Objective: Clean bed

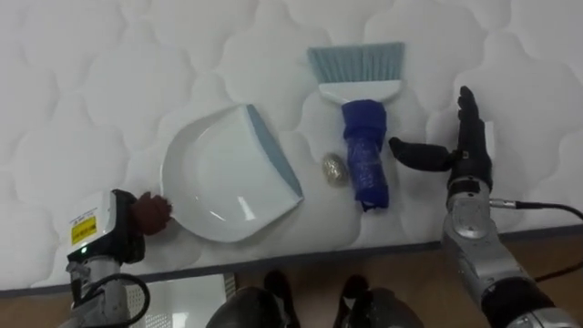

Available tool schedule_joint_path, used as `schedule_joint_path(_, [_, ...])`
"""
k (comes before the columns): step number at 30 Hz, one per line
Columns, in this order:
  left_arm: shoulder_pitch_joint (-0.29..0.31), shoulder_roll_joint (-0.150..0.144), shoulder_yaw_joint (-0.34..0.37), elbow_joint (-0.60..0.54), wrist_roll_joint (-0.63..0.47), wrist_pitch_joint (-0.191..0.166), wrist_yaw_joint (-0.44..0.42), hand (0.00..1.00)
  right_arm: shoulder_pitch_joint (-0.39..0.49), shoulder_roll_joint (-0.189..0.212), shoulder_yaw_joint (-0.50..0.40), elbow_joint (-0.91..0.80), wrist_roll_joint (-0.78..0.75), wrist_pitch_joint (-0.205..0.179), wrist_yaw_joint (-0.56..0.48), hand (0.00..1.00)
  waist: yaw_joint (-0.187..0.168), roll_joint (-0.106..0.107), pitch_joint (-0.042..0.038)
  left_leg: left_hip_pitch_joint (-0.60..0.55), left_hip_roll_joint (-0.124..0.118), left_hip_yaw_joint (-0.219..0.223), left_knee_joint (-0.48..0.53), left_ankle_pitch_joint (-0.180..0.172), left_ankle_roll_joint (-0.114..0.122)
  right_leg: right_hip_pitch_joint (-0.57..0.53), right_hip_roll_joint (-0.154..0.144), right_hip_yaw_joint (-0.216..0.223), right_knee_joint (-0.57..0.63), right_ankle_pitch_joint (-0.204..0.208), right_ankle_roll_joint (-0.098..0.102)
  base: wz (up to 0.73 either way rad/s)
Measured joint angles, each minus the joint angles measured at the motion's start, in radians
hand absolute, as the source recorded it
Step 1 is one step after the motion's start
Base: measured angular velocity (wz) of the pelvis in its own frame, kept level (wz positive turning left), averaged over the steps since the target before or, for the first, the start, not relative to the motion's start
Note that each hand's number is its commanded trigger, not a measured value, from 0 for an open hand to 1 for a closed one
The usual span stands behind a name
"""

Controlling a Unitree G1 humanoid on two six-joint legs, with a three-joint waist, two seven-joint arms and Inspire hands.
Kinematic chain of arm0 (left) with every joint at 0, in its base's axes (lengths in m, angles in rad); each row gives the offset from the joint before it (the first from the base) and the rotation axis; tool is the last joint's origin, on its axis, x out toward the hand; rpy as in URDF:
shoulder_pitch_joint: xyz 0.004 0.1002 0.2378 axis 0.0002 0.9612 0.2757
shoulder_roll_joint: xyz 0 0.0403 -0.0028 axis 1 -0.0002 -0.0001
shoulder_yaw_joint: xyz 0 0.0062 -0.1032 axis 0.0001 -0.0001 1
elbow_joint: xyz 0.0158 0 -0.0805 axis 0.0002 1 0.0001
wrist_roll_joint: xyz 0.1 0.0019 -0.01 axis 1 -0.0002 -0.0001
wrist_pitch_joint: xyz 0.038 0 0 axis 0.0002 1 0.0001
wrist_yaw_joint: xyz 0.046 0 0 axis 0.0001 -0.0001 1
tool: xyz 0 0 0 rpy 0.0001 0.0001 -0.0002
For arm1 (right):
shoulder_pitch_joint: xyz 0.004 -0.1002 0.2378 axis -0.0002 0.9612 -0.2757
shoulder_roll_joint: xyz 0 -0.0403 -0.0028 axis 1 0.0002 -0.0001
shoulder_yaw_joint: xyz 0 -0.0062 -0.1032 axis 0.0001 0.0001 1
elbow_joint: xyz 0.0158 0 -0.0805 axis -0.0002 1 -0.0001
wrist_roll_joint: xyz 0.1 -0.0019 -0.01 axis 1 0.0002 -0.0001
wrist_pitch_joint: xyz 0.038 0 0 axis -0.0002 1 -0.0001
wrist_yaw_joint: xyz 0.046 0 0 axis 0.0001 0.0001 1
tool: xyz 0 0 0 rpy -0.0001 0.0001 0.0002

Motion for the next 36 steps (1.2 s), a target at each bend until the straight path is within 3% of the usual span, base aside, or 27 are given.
schedule_joint_path(17, [-0.006,-0.009,-0.046,0.004,0.0,0.019,-0.005,1.0,-0.071,0.049,0.031,0.03,0.009,0.021,-0.019,0.0,-0.001,0.001,0.0015,-0.001,0.0,0.001,-0.004,-0.003,0.004,0.002,-0.007,-0.013,0.005,-0.006,-0.001,0.0])
schedule_joint_path(25, [-0.023,-0.012,-0.056,0.003,0.005,0.029,-0.027,1.0,-0.078,0.05,0.07,0.049,0.004,0.02,-0.012,0.0,0.006,0.015,0.0096,-0.001,0.003,-0.01,-0.005,-0.003,0.003,0.017,-0.004,-0.032,-0.01,-0.006,-0.001,0.04])
schedule_joint_path(36, [-0.038,-0.035,-0.057,0.022,0.021,0.04,-0.049,1.0,-0.082,0.05,0.077,0.117,-0.026,-0.003,-0.005,0.0,0.028,0.017,0.0108,0.002,0.003,-0.01,-0.009,-0.003,0.003,0.017,-0.005,-0.036,-0.006,-0.005,-0.002,0.0])
